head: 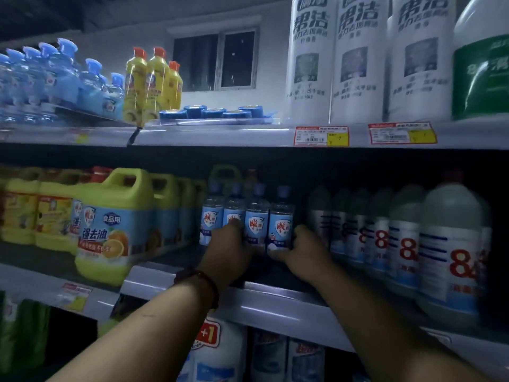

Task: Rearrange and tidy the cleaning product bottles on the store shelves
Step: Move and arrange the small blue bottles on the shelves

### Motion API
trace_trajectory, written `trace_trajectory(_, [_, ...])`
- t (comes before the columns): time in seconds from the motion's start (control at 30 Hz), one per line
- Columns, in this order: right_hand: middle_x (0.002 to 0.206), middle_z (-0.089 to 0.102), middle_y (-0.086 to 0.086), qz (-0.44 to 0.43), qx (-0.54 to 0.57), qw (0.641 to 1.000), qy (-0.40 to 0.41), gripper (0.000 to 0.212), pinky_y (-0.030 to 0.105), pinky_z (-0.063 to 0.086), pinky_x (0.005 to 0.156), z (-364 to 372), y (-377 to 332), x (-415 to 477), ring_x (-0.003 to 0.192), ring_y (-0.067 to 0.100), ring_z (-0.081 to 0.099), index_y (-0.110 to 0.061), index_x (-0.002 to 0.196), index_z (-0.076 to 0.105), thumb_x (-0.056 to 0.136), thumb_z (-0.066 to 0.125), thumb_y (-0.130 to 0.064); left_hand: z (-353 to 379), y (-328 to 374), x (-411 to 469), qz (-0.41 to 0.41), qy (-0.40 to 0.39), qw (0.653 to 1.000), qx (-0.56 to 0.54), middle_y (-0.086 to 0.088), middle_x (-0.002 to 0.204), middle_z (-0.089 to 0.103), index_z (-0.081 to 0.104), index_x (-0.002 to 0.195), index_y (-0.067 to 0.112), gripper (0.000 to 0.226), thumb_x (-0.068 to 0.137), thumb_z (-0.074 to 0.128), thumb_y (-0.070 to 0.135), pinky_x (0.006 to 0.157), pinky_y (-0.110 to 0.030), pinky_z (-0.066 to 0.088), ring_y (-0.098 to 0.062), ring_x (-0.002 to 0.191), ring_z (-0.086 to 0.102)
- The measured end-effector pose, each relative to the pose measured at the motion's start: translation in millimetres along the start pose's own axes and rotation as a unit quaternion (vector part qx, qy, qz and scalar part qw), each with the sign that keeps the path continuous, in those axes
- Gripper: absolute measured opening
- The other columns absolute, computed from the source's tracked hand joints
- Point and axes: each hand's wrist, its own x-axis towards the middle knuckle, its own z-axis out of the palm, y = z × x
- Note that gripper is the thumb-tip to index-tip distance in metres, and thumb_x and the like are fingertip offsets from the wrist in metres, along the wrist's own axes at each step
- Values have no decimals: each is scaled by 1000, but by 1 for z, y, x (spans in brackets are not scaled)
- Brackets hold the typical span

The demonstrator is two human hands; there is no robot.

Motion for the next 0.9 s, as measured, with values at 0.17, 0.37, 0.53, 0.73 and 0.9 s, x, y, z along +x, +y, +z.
trace_trajectory(0.17, [113, 69, 5, 9, -11, 1000, 9, 48, 20, 40, 62, 4, 3, -2, 88, 14, 59, -9, 115, 64, 75, 86, -25, 9, -10, 0, -27, 26, 997, 69, 2, 92, 68, 73, 96, 12, 32, 80, 81, 38, 76, -23, 52, -14, 88, 66])
trace_trajectory(0.37, [110, 67, 7, 7, -41, 999, 20, 48, 17, 34, 52, 4, 4, -5, 86, 15, 56, -8, 110, 60, 74, 86, -24, 12, -10, 4, -66, 22, 995, 65, 0, 90, 65, 71, 93, 11, 41, 76, 82, 47, 70, -21, 47, -13, 81, 62])
trace_trajectory(0.53, [107, 70, 9, 13, -48, 998, 27, 43, 18, 35, 52, 5, 2, -4, 82, 14, 57, -6, 107, 65, 75, 86, -25, 11, -9, 8, -78, 18, 994, 68, 3, 85, 62, 72, 94, 12, 42, 75, 83, 47, 54, -14, 36, -8, 72, 55])
trace_trajectory(0.73, [109, 71, 9, 9, -49, 999, 21, 44, 18, 35, 53, 5, 1, -7, 86, 16, 60, -4, 110, 67, 76, 85, -26, 11, -11, 6, -65, 28, 995, 74, -7, 95, 71, 75, 91, 9, 35, 76, 84, 40, 73, -24, 50, -16, 84, 66])
trace_trajectory(0.9, [112, 71, 9, 13, -43, 999, 29, 45, 25, 42, 72, 5, 0, -8, 101, 23, 66, -4, 112, 67, 77, 85, -26, 11, -12, 7, -61, 19, 996, 67, -6, 99, 70, 75, 97, 9, 28, 83, 79, 33, 83, -28, 54, -17, 91, 66])
